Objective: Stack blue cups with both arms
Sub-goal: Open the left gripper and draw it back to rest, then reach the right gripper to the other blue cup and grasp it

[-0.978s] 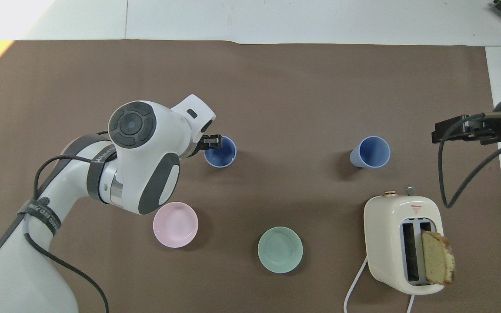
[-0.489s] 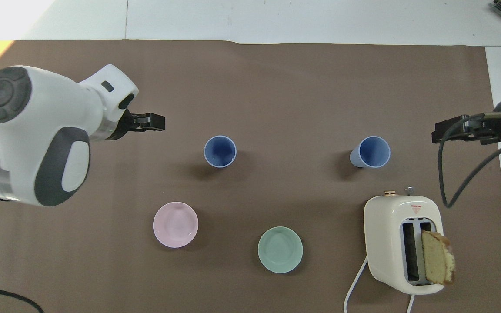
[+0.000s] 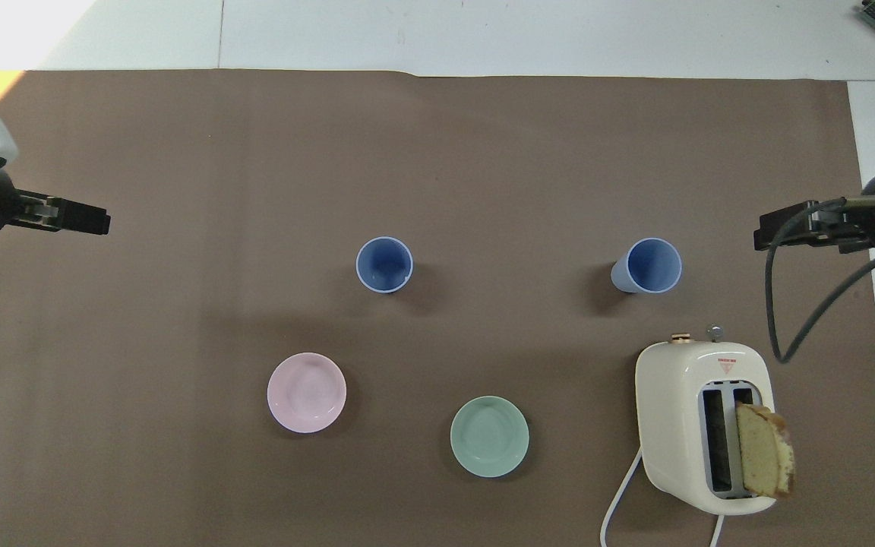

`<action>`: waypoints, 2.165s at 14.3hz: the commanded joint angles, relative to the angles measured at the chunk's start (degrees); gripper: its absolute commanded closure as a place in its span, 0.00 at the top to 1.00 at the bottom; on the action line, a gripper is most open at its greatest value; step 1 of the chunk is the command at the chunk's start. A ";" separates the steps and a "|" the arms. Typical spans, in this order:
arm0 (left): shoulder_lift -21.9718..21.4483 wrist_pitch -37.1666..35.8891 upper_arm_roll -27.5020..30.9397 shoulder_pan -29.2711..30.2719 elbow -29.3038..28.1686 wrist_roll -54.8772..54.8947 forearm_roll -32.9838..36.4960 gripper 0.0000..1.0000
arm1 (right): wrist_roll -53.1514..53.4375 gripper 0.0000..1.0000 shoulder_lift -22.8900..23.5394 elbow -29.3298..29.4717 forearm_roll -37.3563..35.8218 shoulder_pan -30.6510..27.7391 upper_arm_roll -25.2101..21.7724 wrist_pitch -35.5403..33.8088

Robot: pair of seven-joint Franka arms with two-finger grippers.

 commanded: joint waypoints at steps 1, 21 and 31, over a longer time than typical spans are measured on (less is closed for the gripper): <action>1.21 -5.85 -0.67 2.48 5.69 2.13 0.70 1.00 | -0.84 1.00 -1.66 -2.12 -0.38 -0.64 0.40 1.62; 0.43 -12.29 -0.67 3.01 7.73 1.95 1.23 1.00 | -0.57 1.00 4.05 -20.47 -0.12 0.32 0.66 25.14; -0.10 -12.20 -0.76 3.01 6.85 1.95 1.23 1.00 | -1.80 0.00 11.44 -24.53 -0.21 2.07 0.84 34.67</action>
